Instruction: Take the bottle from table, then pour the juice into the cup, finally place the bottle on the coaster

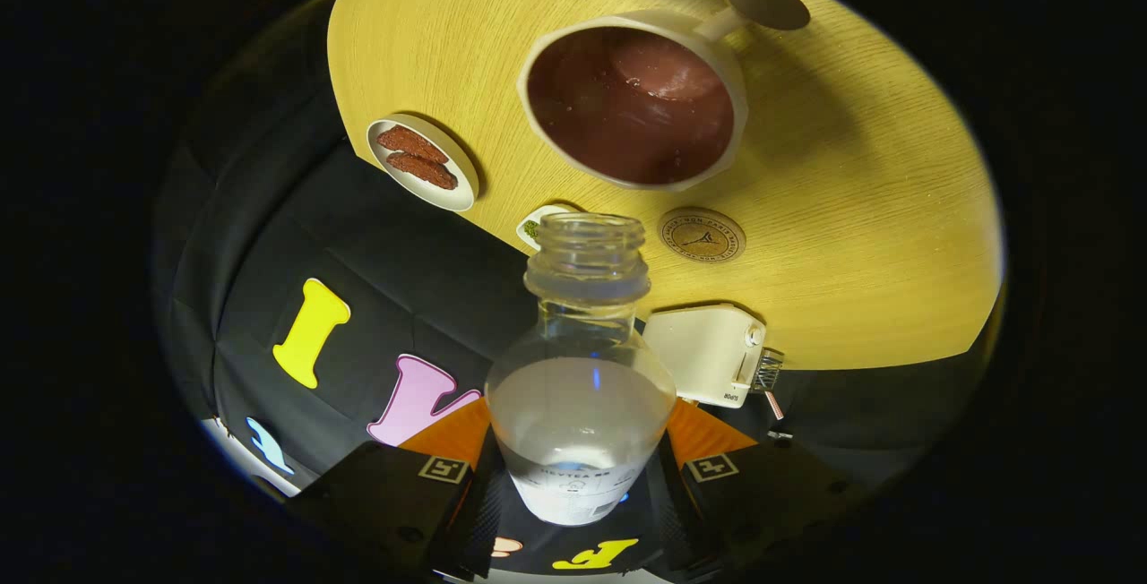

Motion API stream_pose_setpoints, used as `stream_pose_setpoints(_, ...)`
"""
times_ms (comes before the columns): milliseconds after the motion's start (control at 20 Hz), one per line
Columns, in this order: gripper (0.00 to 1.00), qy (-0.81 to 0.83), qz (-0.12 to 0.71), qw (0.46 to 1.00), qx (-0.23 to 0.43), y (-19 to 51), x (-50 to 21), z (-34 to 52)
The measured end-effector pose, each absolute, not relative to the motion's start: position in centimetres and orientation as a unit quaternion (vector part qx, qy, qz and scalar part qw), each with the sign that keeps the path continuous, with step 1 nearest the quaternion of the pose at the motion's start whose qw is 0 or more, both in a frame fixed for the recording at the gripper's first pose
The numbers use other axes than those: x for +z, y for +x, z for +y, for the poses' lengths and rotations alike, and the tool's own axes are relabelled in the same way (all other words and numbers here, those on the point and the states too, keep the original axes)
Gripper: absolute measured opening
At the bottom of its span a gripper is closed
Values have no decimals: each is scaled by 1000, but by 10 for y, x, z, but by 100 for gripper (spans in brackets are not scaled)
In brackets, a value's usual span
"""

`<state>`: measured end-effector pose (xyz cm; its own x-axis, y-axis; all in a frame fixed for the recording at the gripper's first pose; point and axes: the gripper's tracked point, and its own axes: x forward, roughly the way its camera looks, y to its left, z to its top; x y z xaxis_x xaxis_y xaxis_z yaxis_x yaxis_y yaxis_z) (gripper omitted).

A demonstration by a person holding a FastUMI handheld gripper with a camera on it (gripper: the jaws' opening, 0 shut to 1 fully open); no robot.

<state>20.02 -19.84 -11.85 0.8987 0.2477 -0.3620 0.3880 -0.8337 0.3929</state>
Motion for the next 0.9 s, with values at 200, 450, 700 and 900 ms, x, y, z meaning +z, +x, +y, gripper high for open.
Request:
stream_pose_setpoints(200,73,946,168,234,-151,199,-119,-199)
stream_pose_setpoints(450,72,946,165,234,-152,198,-119,-201)
stream_pose_setpoints(700,72,939,173,254,-155,195,-123,-198)
stream_pose_setpoints(900,72,925,180,299,-151,192,-122,-190)
